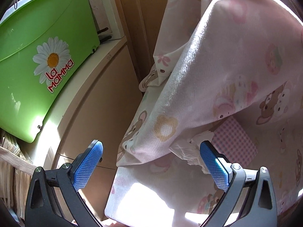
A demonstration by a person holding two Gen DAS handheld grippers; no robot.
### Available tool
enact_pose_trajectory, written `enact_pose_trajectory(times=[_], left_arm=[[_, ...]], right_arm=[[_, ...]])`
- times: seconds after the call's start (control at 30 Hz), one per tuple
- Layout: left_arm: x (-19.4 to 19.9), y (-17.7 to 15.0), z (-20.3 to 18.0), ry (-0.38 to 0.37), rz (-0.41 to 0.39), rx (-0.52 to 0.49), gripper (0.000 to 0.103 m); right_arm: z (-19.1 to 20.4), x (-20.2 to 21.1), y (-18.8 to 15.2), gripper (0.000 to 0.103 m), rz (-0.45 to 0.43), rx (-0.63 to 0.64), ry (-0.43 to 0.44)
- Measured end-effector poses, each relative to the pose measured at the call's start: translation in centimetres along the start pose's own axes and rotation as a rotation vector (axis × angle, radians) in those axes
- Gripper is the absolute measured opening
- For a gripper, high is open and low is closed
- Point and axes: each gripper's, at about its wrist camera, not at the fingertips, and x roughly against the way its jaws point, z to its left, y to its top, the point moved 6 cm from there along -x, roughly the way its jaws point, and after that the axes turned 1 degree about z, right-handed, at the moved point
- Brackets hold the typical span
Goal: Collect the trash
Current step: 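Grasp the white tissue with the left gripper while the right gripper grasps the pink checked pack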
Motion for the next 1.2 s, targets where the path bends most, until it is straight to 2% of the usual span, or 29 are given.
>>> enact_pose_trajectory(times=[0.17, 0.2, 0.27, 0.3, 0.33, 0.37, 0.43, 0.47, 0.6, 0.73, 0.87, 0.97, 1.0, 1.03, 1.07, 1.2], left_arm=[[0.4, 1.0, 0.0, -0.149, 0.013, 0.095, 0.101], [0.3, 1.0, -0.1, -0.181, 0.027, 0.113, 0.098], [-0.4, 1.0, -0.6, -0.253, 0.079, 0.120, 0.082], [-0.7, 0.9, -0.9, -0.288, 0.108, 0.118, 0.069], [-1.0, 0.8, -1.2, -0.315, 0.131, 0.121, 0.060], [-1.4, 0.7, -1.3, -0.328, 0.152, 0.129, 0.057], [-2.0, 0.6, -1.1, -0.308, 0.173, 0.147, 0.049], [-2.2, 0.6, -1.0, -0.302, 0.177, 0.151, 0.048], [-2.6, 0.5, -1.1, -0.343, 0.208, 0.164, 0.048], [-1.6, -0.2, -1.7, -0.325, 0.202, 0.131, 0.048], [-1.2, -0.6, -2.1, -0.358, 0.204, 0.132, 0.048], [-1.8, -0.4, -2.1, -0.338, 0.217, 0.138, 0.046], [-1.9, -0.2, -2.1, -0.332, 0.220, 0.141, 0.034], [-2.1, -0.3, -2.1, -0.328, 0.225, 0.138, 0.013], [-2.2, -0.3, -2.2, -0.331, 0.230, 0.136, 0.004], [-0.8, 0.0, -1.4, -0.347, 0.190, 0.163, 0.002]], right_arm=[[0.0, -0.2, -0.3, 0.074, 0.027, -0.008, 0.012], [0.1, -0.3, -0.4, 0.074, 0.034, -0.010, 0.016], [0.3, -0.5, -0.4, 0.074, 0.038, -0.006, 0.021], [0.5, -0.5, -0.4, 0.074, 0.038, 0.001, 0.019], [0.6, -0.6, -0.4, 0.074, 0.037, 0.011, 0.014], [0.8, -0.7, -0.5, 0.074, 0.037, 0.021, 0.008], [1.0, -0.8, -0.5, 0.074, 0.040, 0.032, 0.006], [1.1, -0.9, -0.6, 0.074, 0.049, 0.026, 0.017], [0.7, -1.7, -0.9, 0.074, 0.097, -0.053, 0.070], [0.3, -2.4, -1.2, 0.074, 0.116, -0.071, 0.056], [0.5, -2.6, -1.1, 0.074, 0.116, -0.066, 0.057], [1.0, -2.7, -1.2, 0.074, 0.113, -0.042, 0.051], [1.1, -2.6, -1.3, 0.074, 0.112, -0.032, 0.048], [1.3, -2.7, -1.3, 0.074, 0.111, -0.022, 0.046], [1.7, -2.8, -1.3, 0.074, 0.111, -0.013, 0.047], [2.6, -2.6, -1.3, 0.074, 0.102, -0.012, 0.075]])
